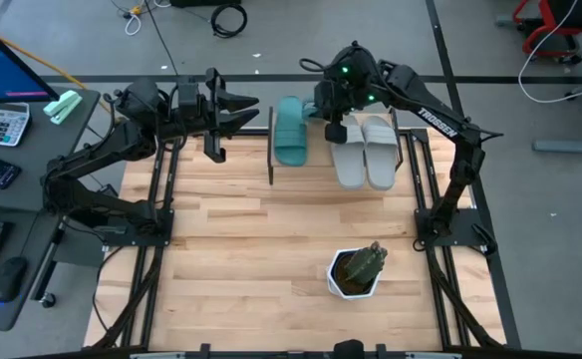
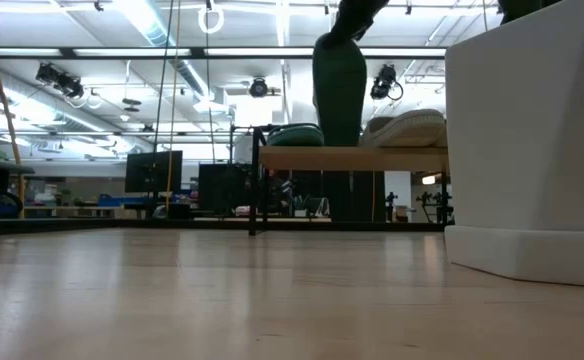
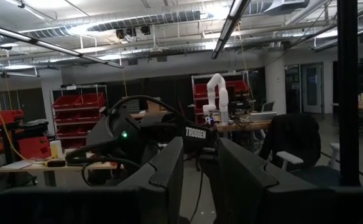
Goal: Pick and place slides into the shelf
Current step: Put the green slipper on the shelf
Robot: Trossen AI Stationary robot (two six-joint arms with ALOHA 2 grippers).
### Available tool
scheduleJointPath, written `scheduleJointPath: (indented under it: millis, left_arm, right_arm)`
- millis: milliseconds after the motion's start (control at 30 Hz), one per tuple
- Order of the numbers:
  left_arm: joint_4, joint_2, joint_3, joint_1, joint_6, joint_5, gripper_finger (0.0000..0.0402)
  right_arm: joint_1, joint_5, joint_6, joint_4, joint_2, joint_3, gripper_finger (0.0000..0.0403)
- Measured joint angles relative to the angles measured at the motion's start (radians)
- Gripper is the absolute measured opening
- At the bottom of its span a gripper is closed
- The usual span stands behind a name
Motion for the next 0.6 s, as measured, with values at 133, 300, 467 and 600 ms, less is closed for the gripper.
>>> scheduleJointPath:
  millis: [133, 300, 467, 600]
  left_arm:
    - [-0.001, 0.0, 0.0, 0.0, 0.001, 0.0, 0.0107]
    - [-0.002, 0.0, 0.0, 0.0, 0.002, 0.0, 0.0107]
    - [-0.003, 0.0, 0.0, 0.0, 0.002, 0.0, 0.0107]
    - [-0.011, 0.0, 0.0, 0.0, 0.002, 0.0, 0.0107]
  right_arm:
    - [0.003, -0.074, 0.021, 0.001, 0.0, 0.0, 0.0041]
    - [0.017, -0.094, 0.028, 0.021, 0.0, 0.0, 0.0041]
    - [0.013, -0.091, 0.038, 0.041, 0.0, 0.0, 0.0041]
    - [0.006, -0.074, 0.021, 0.043, -0.001, 0.0, 0.0041]
